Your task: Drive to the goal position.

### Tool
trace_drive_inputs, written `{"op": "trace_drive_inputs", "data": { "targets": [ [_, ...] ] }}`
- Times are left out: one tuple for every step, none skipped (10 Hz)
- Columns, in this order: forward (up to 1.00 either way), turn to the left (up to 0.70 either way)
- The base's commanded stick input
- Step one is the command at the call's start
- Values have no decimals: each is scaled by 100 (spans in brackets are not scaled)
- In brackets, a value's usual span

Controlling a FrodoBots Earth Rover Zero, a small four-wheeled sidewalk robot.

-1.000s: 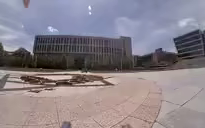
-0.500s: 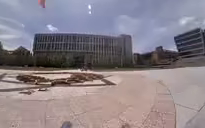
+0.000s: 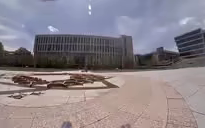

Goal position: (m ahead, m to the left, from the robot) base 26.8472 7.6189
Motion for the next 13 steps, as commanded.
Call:
{"op": "trace_drive_inputs", "data": {
  "targets": [
    [70, 0],
    [70, 0],
    [70, -7],
    [70, -23],
    [70, -35],
    [70, -35],
    [70, -35],
    [70, -35],
    [70, -34],
    [70, -24],
    [70, -3],
    [70, 0],
    [70, 0]
  ]
}}
